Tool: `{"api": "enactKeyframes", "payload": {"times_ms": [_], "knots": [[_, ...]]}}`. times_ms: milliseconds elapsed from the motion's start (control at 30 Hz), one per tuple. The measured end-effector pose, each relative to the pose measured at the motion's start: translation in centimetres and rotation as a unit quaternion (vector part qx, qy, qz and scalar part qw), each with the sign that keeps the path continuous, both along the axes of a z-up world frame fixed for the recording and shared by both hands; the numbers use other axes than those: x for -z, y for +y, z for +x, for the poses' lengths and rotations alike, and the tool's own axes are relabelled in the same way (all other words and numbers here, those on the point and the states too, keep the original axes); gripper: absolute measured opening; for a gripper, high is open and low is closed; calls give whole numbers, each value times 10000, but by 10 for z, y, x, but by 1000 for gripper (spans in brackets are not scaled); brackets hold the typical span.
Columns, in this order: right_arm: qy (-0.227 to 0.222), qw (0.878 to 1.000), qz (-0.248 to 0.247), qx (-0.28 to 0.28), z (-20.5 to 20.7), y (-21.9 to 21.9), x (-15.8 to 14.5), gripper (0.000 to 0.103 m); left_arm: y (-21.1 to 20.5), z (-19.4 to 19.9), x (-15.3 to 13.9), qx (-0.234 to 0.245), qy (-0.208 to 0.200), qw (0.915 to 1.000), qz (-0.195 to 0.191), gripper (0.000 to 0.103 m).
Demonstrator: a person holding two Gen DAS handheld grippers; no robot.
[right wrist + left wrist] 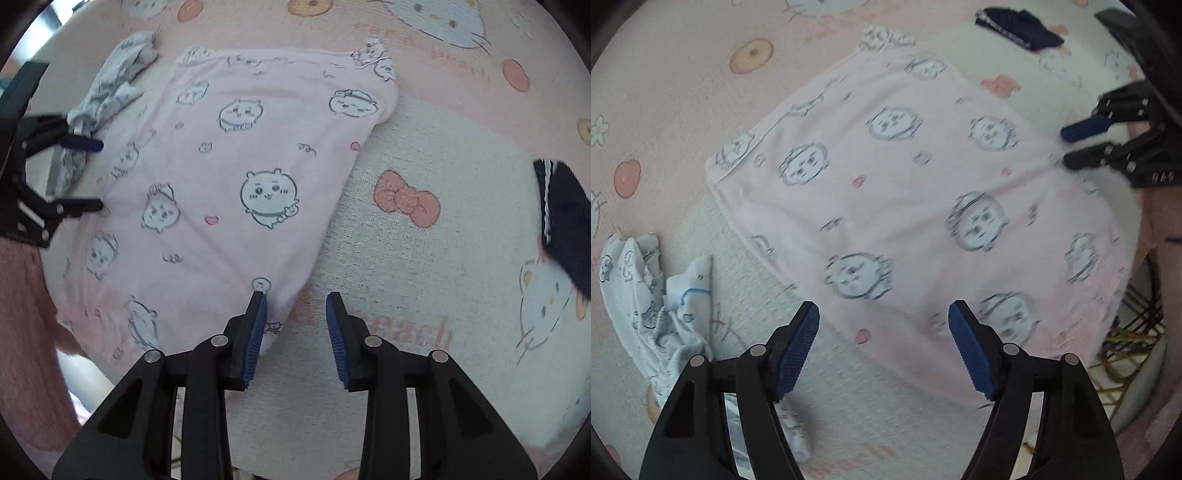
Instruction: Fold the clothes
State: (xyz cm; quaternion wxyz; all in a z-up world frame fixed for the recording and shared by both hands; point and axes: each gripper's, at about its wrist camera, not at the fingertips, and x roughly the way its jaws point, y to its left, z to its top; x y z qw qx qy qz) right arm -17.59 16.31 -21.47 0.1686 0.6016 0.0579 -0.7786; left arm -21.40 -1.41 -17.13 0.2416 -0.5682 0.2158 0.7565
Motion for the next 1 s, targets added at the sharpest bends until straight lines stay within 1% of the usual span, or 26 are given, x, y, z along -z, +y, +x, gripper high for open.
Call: {"api": "enactKeyframes", "payload": {"times_ms": [67,133,167,200,233,267,367,400,467,533,567,633,733,767,800,833,867,900,933,1000], "knots": [[31,9993,-359,72,7,-15,-6,34,23,10,-1,-106,40,9999,20,76],[-98,9988,-478,1,14,-32,0,33,40,25,13,-97,-158,9997,-173,76],[-140,9993,-346,-98,20,-39,8,32,44,33,22,-83,-274,9992,-295,76],[-175,9994,-218,-197,26,-46,16,33,42,41,26,-81,-248,9990,-357,76],[-37,9994,-180,-283,35,-45,18,32,39,49,29,-79,-223,9988,-419,76],[93,9992,-140,-363,45,-43,21,32,31,52,27,-174,-308,9984,-451,76],[-93,9997,65,-212,58,-19,21,32,9,55,16,-590,-494,9955,-548,76],[-155,9997,109,-141,61,-11,21,32,6,55,12,-711,-432,9940,-715,75],[-50,9999,-34,-99,66,-15,14,34,8,56,-2,-817,-258,9950,-514,74],[56,9998,-178,-62,70,-20,7,35,16,59,-10,-964,-319,9948,-56,74],[106,9994,-280,-148,72,-30,4,35,20,63,-4,-965,-401,9944,-168,74],[78,9990,-241,-364,77,-48,6,33,28,70,7,-967,-562,9930,-391,74],[90,9986,-205,-485,94,-41,17,34,9,80,8,-1249,-728,9887,-406,75],[-43,9988,-324,-378,95,-32,19,36,3,84,8,-1345,-782,9870,-410,75],[-251,9987,-377,-244,96,-22,23,46,-9,83,5,-1676,-811,9819,-341,75],[-359,9981,-476,-176,98,-14,26,46,-21,82,2,-2006,-838,9757,-272,75],[-374,9974,-594,-168,99,-9,24,46,-31,80,-1,-2386,-888,9670,-131,75],[-230,9976,-634,-183,98,-11,18,46,-36,80,-5,-2583,-890,9619,34,75],[-86,9975,-673,-197,98,-12,11,46,-36,82,-12,-2632,-809,9610,248,75],[113,9972,-711,-211,94,-19,4,46,-27,90,-18,-2496,-695,9650,407,75]]}}
